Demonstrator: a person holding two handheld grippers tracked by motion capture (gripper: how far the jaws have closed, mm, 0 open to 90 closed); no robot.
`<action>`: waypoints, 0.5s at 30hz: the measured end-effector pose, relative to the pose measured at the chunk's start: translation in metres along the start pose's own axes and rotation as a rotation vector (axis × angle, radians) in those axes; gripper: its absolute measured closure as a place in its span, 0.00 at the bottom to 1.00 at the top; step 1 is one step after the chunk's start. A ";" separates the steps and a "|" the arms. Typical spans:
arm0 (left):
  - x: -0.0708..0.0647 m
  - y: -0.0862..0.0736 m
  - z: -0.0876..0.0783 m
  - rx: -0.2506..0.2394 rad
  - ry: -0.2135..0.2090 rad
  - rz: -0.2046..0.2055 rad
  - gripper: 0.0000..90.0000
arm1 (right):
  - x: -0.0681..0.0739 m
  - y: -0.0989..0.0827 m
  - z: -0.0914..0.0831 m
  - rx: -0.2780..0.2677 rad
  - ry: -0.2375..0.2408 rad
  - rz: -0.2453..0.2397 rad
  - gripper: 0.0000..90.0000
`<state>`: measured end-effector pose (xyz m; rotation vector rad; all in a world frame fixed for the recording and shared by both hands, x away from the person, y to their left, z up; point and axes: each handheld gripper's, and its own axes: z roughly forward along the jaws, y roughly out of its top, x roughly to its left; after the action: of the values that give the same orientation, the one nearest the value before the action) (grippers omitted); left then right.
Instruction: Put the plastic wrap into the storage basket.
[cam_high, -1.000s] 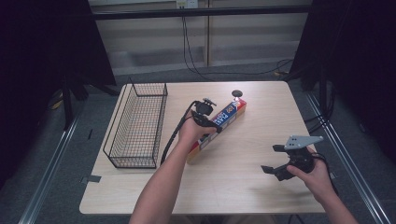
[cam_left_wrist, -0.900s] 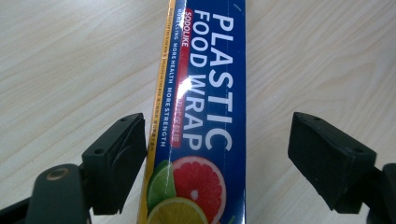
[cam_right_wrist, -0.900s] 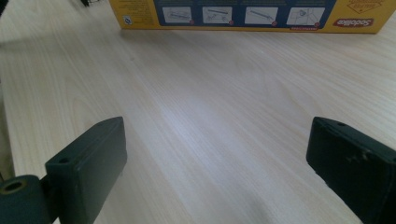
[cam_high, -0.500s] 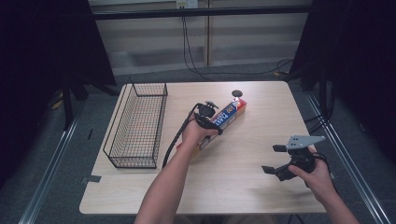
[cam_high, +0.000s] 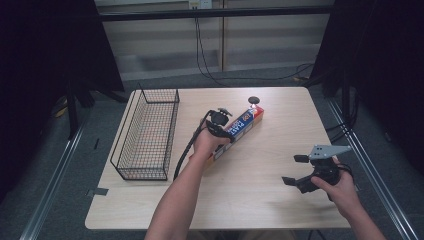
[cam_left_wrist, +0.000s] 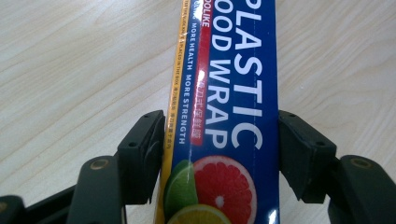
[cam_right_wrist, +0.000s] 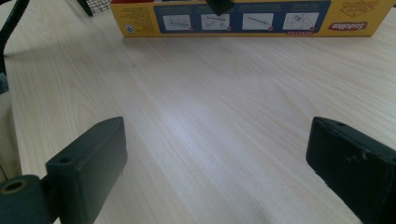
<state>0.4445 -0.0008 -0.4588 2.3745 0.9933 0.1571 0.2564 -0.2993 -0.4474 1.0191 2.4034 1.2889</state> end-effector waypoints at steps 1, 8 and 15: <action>0.000 0.000 -0.001 0.007 0.003 0.024 0.43 | 0.000 0.000 0.000 0.001 -0.001 -0.001 0.05; -0.005 -0.003 -0.006 0.044 0.016 0.010 0.44 | -0.001 0.000 0.000 -0.003 0.005 0.004 0.05; -0.005 -0.001 -0.004 0.071 0.010 -0.028 0.41 | 0.001 0.001 0.002 -0.001 0.009 0.000 0.05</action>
<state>0.4387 -0.0017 -0.4552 2.4254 1.0525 0.1255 0.2575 -0.2969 -0.4480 1.0156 2.4092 1.2979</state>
